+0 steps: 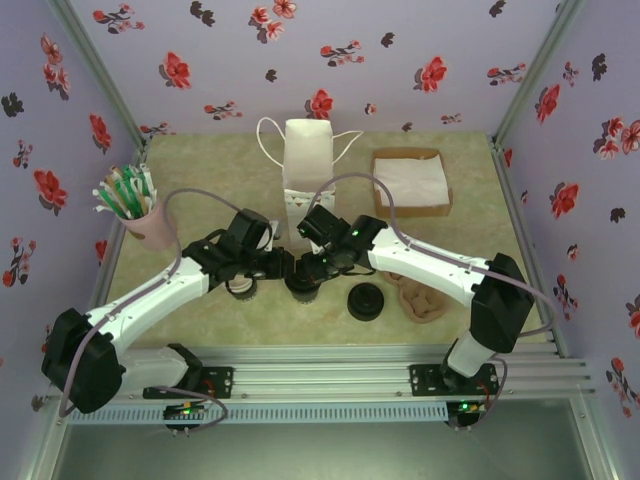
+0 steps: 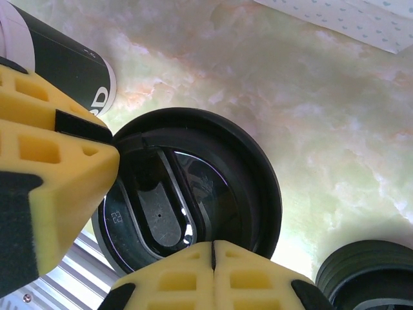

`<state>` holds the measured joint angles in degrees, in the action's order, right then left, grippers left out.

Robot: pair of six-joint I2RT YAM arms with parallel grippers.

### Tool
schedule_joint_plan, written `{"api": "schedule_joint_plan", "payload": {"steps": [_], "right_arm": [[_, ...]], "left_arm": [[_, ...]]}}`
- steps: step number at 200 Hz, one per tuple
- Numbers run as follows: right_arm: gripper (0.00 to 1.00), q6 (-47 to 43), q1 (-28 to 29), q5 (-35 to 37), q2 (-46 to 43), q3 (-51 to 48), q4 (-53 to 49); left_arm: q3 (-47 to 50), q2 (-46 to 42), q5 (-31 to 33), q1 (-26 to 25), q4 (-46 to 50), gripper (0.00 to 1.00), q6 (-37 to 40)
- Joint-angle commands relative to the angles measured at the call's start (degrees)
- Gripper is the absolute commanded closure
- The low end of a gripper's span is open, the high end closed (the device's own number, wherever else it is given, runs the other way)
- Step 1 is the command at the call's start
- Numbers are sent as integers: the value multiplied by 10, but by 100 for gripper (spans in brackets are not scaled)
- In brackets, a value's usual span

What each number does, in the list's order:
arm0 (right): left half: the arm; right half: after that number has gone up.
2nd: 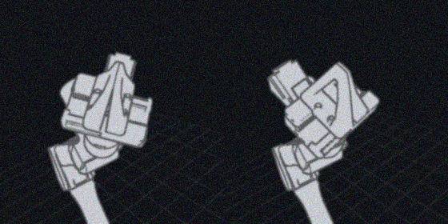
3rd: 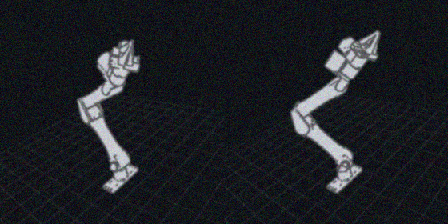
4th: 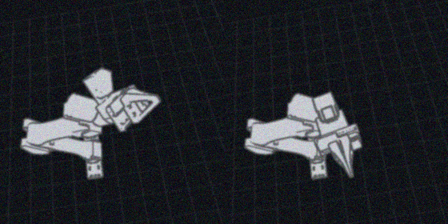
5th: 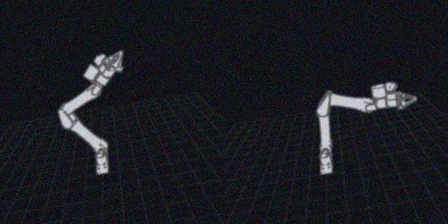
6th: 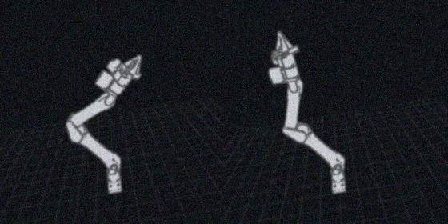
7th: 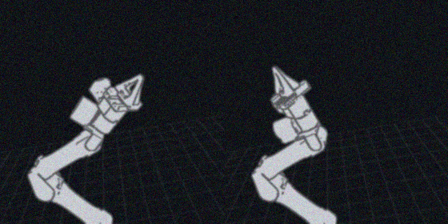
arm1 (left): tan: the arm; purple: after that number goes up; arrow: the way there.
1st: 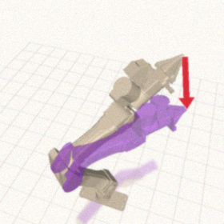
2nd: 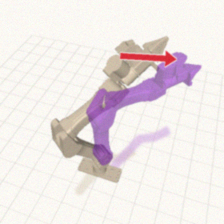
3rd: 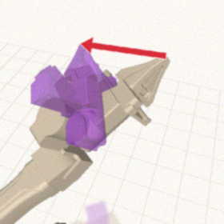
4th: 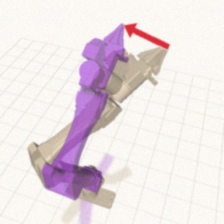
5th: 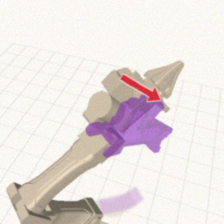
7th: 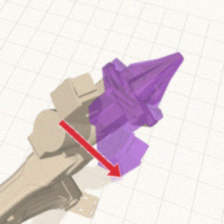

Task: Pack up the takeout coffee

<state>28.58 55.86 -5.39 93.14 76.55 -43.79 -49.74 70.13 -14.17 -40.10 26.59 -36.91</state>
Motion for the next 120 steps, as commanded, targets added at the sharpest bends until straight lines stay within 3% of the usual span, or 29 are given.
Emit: {"api": "schedule_joint_plan", "payload": {"steps": [1, 69, 120], "right_arm": [[89, -2, 4, 5, -1, 25, -27], [67, 5, 6, 53, -73, 26, -55], [28, 8, 5, 132, -200, -20, -69]], "left_arm": [[-1, -16, 0, -5, 9, 72, 7], [-41, -83, 29, -3, 63, 31, 15], [-61, -160, 80, -2, 88, 1, 35]]}}
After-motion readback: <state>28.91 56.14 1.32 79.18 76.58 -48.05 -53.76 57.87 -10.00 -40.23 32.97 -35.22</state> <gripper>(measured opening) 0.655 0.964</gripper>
